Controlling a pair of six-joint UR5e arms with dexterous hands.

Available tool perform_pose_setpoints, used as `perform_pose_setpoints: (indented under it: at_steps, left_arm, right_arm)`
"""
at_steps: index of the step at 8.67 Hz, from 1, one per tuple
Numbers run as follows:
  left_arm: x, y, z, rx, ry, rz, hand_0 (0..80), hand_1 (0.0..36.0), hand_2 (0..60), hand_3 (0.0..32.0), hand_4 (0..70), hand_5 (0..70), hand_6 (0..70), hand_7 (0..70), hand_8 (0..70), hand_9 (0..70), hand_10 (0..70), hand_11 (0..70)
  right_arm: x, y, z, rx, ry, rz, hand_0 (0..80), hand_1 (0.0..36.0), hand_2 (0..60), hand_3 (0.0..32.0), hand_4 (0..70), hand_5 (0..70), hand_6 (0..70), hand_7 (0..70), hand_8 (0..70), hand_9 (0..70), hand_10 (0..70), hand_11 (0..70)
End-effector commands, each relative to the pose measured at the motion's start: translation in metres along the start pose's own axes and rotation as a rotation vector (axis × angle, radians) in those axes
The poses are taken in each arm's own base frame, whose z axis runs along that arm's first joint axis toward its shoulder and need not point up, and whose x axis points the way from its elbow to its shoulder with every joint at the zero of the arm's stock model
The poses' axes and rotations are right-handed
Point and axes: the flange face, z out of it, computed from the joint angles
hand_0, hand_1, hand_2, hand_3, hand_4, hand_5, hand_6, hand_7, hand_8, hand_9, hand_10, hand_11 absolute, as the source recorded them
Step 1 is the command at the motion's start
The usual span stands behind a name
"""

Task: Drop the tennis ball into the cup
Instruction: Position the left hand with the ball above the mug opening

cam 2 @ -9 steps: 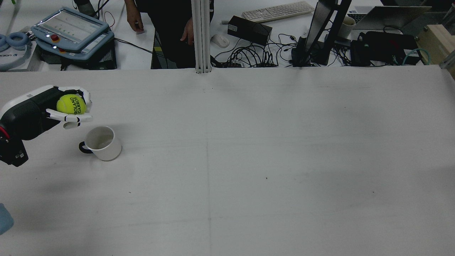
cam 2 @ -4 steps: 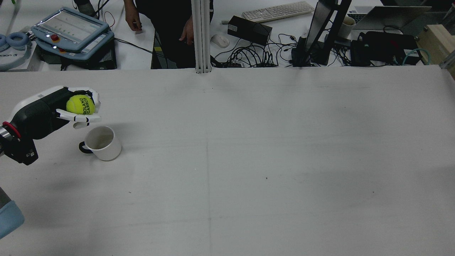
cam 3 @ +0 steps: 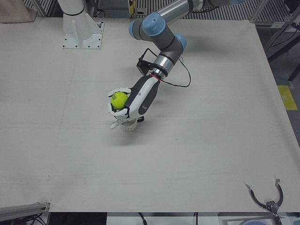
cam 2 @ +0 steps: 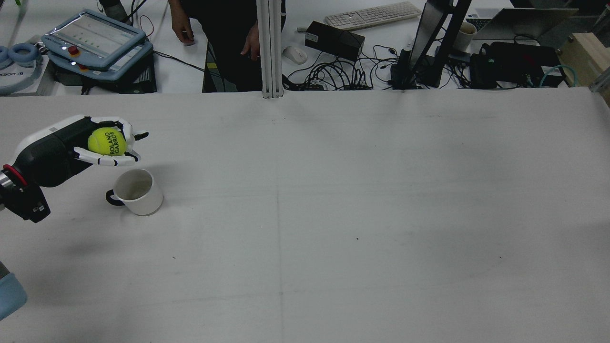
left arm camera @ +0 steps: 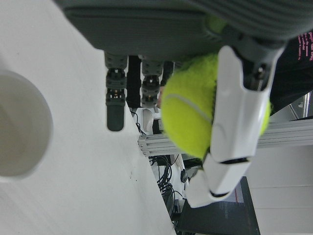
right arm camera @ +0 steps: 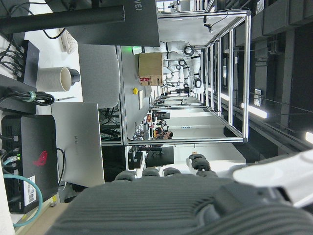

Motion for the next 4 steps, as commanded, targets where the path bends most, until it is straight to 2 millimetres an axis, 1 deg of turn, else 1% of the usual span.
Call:
perform_pose_setpoints:
  at_steps: [1,2,3,4]
  left_arm:
    - [-0.0003,-0.0019,-0.0018,-0.004,0.000,-0.001,63.5,36.0,60.0,0.0,10.0,36.5,51.5,12.1,15.8,11.2,7.5,15.1]
    - [-0.0002,-0.0019,-0.0018,-0.003,0.001,-0.001,63.8,36.0,60.0,0.0,9.9,18.5,35.3,13.5,11.1,9.4,6.8,14.1]
    - [-0.0003,-0.0019,-0.0018,-0.004,0.000,-0.001,64.5,36.0,60.0,0.0,7.2,27.8,7.9,17.7,4.4,8.5,6.3,13.5]
    - [-0.0003,-0.0019,-0.0018,-0.004,0.000,-0.002,63.8,36.0,60.0,0.0,9.5,13.6,27.9,13.9,8.2,7.4,5.9,12.9]
  right_arm:
    - [0.0000,0.0000,0.0000,0.000,0.000,0.000,0.0,0.0,0.0,0.0,0.0,0.0,0.0,0.0,0.0,0.0,0.0,0.0]
    - [0.0000,0.0000,0.0000,0.000,0.000,0.000,0.0,0.0,0.0,0.0,0.0,0.0,0.0,0.0,0.0,0.0,0.0,0.0]
    - [0.0000,0.0000,0.0000,0.000,0.000,0.000,0.0,0.0,0.0,0.0,0.0,0.0,0.0,0.0,0.0,0.0,0.0,0.0]
    - [0.0000,0.0000,0.0000,0.000,0.000,0.000,0.0,0.0,0.0,0.0,0.0,0.0,0.0,0.0,0.0,0.0,0.0,0.0]
